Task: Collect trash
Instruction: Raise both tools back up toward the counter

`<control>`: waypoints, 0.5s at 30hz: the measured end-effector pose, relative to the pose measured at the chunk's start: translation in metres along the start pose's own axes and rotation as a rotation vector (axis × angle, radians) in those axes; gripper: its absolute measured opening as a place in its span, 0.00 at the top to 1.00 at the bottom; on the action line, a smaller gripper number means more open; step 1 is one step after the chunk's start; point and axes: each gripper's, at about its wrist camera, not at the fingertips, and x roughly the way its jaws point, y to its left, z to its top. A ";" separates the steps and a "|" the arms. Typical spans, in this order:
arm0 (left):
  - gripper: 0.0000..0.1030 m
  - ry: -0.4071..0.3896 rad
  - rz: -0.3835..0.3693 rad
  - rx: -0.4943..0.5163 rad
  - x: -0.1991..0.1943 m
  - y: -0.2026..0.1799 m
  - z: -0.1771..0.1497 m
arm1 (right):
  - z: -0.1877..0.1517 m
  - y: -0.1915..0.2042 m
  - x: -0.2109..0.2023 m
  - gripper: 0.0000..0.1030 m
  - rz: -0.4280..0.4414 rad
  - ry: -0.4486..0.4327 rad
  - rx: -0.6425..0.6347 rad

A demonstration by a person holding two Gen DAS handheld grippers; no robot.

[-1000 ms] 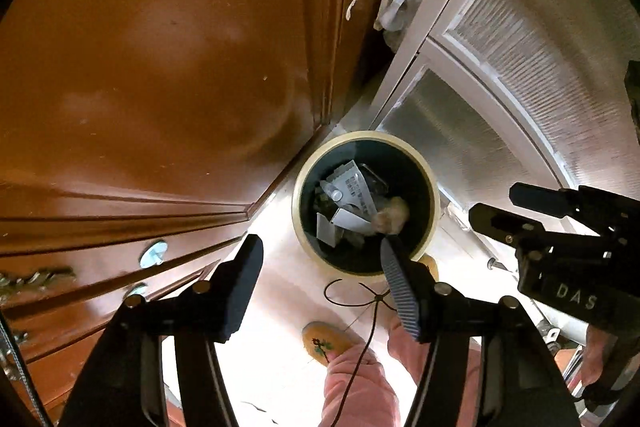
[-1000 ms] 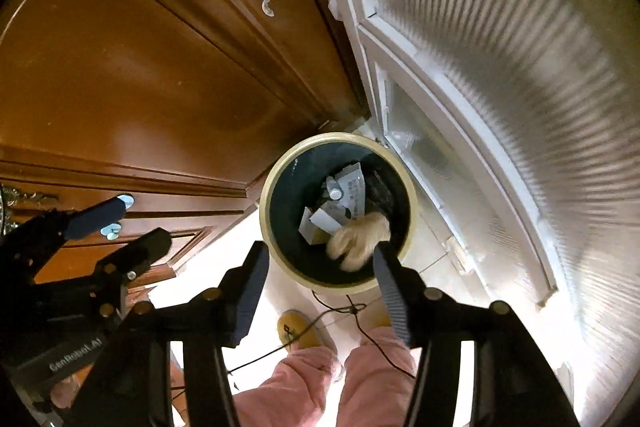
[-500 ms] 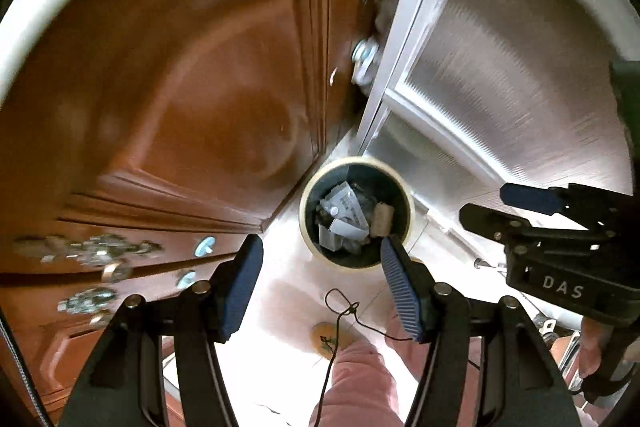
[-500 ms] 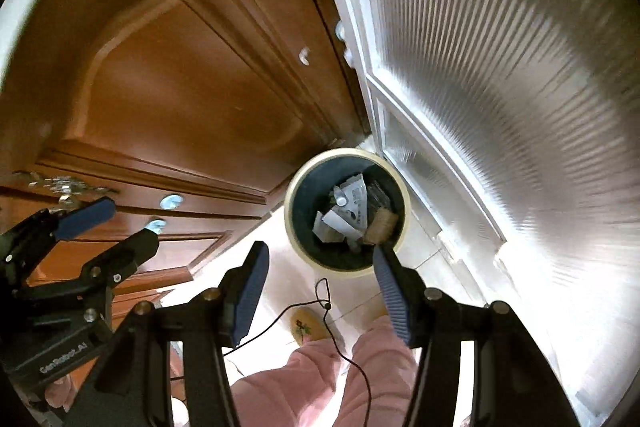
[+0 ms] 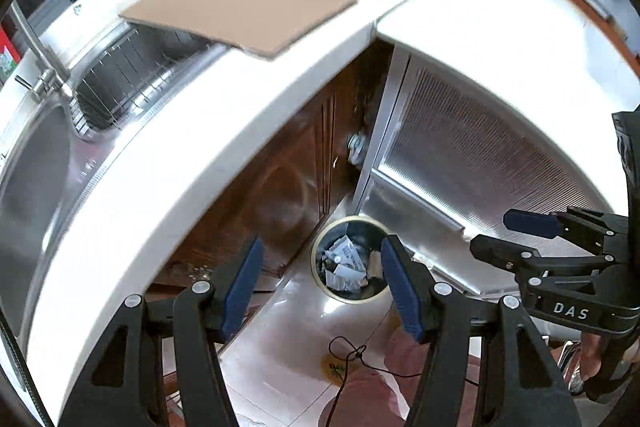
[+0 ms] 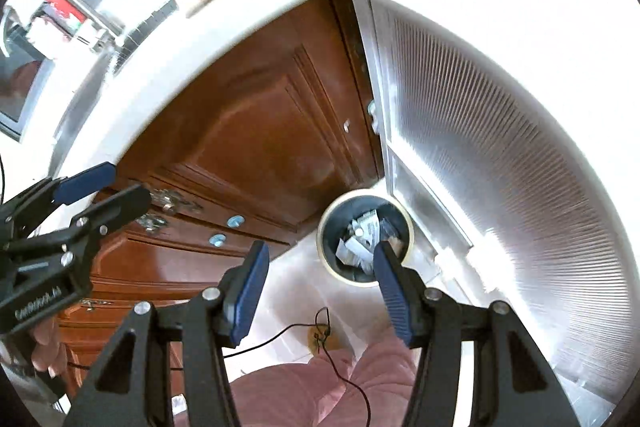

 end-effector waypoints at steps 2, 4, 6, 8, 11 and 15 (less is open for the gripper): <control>0.42 -0.026 -0.009 0.000 -0.016 0.002 0.005 | 0.002 0.005 -0.016 0.47 0.000 -0.036 -0.003; 0.42 -0.058 -0.019 0.002 -0.033 0.004 0.010 | 0.005 0.010 -0.038 0.47 -0.001 -0.081 -0.002; 0.42 -0.083 -0.029 0.006 -0.051 0.007 0.015 | 0.007 0.013 -0.056 0.47 -0.003 -0.123 -0.001; 0.42 -0.111 -0.037 0.011 -0.065 0.007 0.021 | 0.008 0.015 -0.073 0.47 -0.012 -0.169 -0.003; 0.41 -0.159 -0.036 0.027 -0.087 0.005 0.030 | 0.013 0.019 -0.096 0.47 -0.025 -0.230 -0.002; 0.41 -0.200 -0.042 0.042 -0.107 0.005 0.042 | 0.021 0.021 -0.123 0.47 -0.033 -0.311 0.018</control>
